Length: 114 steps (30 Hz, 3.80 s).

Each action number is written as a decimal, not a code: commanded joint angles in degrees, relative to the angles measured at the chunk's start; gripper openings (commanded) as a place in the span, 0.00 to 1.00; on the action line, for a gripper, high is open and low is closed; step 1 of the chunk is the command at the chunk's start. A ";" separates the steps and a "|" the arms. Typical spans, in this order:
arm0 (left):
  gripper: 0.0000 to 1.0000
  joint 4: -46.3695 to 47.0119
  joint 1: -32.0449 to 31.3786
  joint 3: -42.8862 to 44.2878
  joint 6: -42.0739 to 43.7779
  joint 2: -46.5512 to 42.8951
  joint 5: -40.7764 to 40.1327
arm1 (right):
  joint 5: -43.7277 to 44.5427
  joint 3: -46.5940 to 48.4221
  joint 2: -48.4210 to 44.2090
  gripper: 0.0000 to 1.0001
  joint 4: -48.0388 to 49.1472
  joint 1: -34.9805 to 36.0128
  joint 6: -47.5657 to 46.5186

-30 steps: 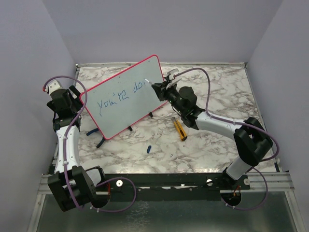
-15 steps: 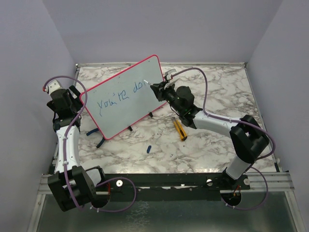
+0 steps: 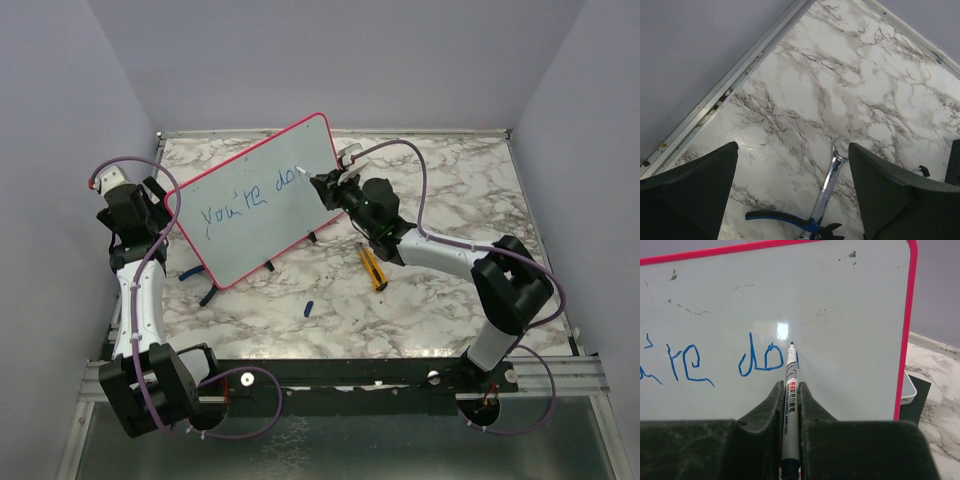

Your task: Write a sentence on the whiteboard

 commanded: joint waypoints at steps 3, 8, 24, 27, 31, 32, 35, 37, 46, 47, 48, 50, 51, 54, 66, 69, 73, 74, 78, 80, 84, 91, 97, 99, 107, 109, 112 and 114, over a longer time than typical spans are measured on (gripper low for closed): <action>0.92 1.19 -0.32 -0.48 0.15 -0.62 1.35 | 0.73 2.25 1.30 0.00 1.57 0.19 -0.91; 0.92 1.14 -0.37 -0.48 0.08 -0.70 1.35 | 0.66 -0.63 -1.52 0.00 2.77 0.18 -0.86; 0.92 1.13 -0.48 -0.57 0.12 -0.80 1.38 | 4.24 -2.70 -2.69 0.00 2.38 0.09 -0.98; 0.92 1.12 -0.50 -0.57 0.12 -0.80 1.35 | 4.43 -2.12 -2.14 0.00 2.14 0.10 -1.17; 0.92 1.17 -0.50 -0.53 0.14 -0.79 1.39 | 4.46 -1.58 -1.52 0.00 2.03 0.02 -1.25; 0.92 1.17 -0.56 -0.50 0.15 -0.78 1.35 | 4.43 -1.32 -1.25 0.00 1.81 0.02 -1.26; 0.92 1.20 -0.57 -0.48 0.11 -0.71 1.36 | 3.90 -0.83 -0.58 0.00 1.59 -0.22 -1.25; 0.92 1.14 -0.56 -0.48 0.14 -0.72 1.35 | 3.71 -0.48 -0.19 0.00 1.42 -0.26 -1.26; 0.92 1.20 -0.60 -0.48 0.13 -0.62 1.35 | 3.68 -0.20 1.09 0.00 1.31 -0.28 -1.52; 0.92 1.20 -0.63 -0.48 0.14 -0.62 1.35 | 3.64 -0.38 1.06 0.00 1.22 -0.32 -1.36; 0.92 1.17 -0.63 -0.48 0.15 -0.62 1.35 | 3.61 -0.67 1.07 0.00 1.23 -0.32 -1.30; 0.92 1.23 -0.66 -0.48 0.12 -0.72 1.35 | 3.59 -1.38 0.86 0.00 1.22 -0.28 -0.97; 0.92 1.19 -0.66 -0.48 0.13 -0.71 1.35 | 3.47 -1.83 0.78 0.00 1.29 -0.28 -0.79; 0.92 1.21 -0.63 -0.44 0.13 -0.71 1.35 | 3.51 -2.76 0.48 0.00 1.23 -0.31 -0.56; 0.92 1.16 -0.62 -0.48 0.14 -0.80 1.32 | 3.32 -4.40 0.18 0.00 1.03 -0.33 0.59; 0.92 1.12 -0.65 -0.48 0.13 -0.80 1.26 | 3.12 -3.96 0.14 0.00 1.04 -0.30 0.50; 0.92 1.18 -0.62 -0.57 0.23 -0.81 1.26 | 2.66 -3.33 0.14 0.00 1.34 -0.25 0.54; 0.92 1.21 -0.58 -0.57 0.23 -0.80 1.21 | 2.54 -3.11 0.14 0.00 1.45 -0.25 0.50; 0.92 1.15 -0.66 -0.57 0.22 -0.85 1.26 | 2.47 -1.92 0.11 0.00 1.74 -0.28 0.22; 0.92 1.14 -0.62 -0.57 0.24 -0.80 1.24 | 2.54 -1.45 0.24 0.00 1.87 -0.29 -0.05; 0.92 1.10 -0.61 -0.57 0.19 -0.83 1.17 | 2.75 -0.52 0.25 0.00 2.17 -0.30 -0.67; 0.92 1.17 -0.62 -0.57 0.22 -0.80 1.32 | 3.68 0.62 0.48 0.00 2.28 -0.27 -1.82; 0.92 1.10 -0.73 -0.57 0.19 -0.80 1.31 | 5.82 1.26 1.11 0.00 1.40 -0.37 -2.40; 0.92 1.12 -0.74 -0.57 0.24 -0.85 1.28 | 6.41 1.22 0.99 0.00 1.38 -0.38 -2.47; 0.92 1.11 -0.72 -0.57 0.22 -0.89 1.36 | 7.39 0.88 1.19 0.00 0.90 -0.70 -2.15; 0.92 1.19 -0.69 -0.57 0.23 -0.89 1.35 | 7.31 0.79 1.31 0.00 0.72 -0.84 -1.99; 0.92 1.15 -0.72 -0.57 0.24 -0.89 1.35 | 7.09 0.58 1.51 0.00 0.51 -0.79 -1.67; 0.92 1.15 -0.83 -0.57 0.21 -0.87 1.39 | 6.95 0.31 1.62 0.00 0.51 -0.83 -1.41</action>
